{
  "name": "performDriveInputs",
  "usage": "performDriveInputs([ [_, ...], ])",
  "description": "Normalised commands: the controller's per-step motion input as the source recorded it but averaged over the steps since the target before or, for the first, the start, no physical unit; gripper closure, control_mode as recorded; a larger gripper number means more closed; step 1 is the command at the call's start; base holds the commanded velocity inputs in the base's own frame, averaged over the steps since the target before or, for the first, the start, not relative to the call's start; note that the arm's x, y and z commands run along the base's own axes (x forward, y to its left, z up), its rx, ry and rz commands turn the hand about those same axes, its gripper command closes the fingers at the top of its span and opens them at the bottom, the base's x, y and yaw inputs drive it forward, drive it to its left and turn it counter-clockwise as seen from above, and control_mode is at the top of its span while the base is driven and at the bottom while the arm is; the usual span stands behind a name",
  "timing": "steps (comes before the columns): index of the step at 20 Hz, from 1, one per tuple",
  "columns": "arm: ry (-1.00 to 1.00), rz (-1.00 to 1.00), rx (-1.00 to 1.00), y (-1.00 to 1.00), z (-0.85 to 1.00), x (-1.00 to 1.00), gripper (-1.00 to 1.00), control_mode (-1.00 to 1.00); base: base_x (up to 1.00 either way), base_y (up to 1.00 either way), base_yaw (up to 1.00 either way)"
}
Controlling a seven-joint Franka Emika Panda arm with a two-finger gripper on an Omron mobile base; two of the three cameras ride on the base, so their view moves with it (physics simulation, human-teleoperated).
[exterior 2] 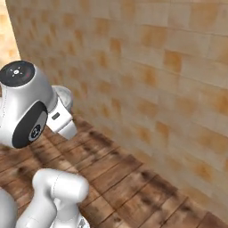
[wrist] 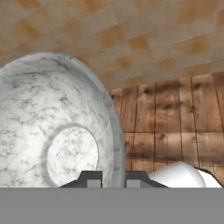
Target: Take the smaller bowl and place it next to the appetizer plate on the dining counter , and place the larger bowl next to the plate with cooked food.
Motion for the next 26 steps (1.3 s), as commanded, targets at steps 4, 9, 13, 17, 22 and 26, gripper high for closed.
performDriveInputs([
  [4, 0.00, 0.00, 0.00, 0.00, 0.00, 0.00, 1.00, 1.00, 0.78, 0.48, 0.57],
  [9, 0.00, 0.00, 0.00, 0.00, 0.00, 0.00, 1.00, 1.00, 0.89, 0.35, 0.57],
  [13, 0.00, 0.00, 0.00, 0.00, 0.00, 0.00, 1.00, 1.00, 1.00, 0.03, 0.55],
  [17, 0.00, 0.00, 0.00, 0.00, 0.00, 0.00, 1.00, 1.00, 0.88, 0.00, 0.58],
  [22, 0.00, 0.00, 0.00, 0.00, 0.00, 0.00, 1.00, 1.00, 0.63, -0.10, 0.62],
  [26, 0.00, 0.00, 0.00, 0.00, 0.00, 0.00, 1.00, 1.00, 0.52, -0.09, 0.66],
])
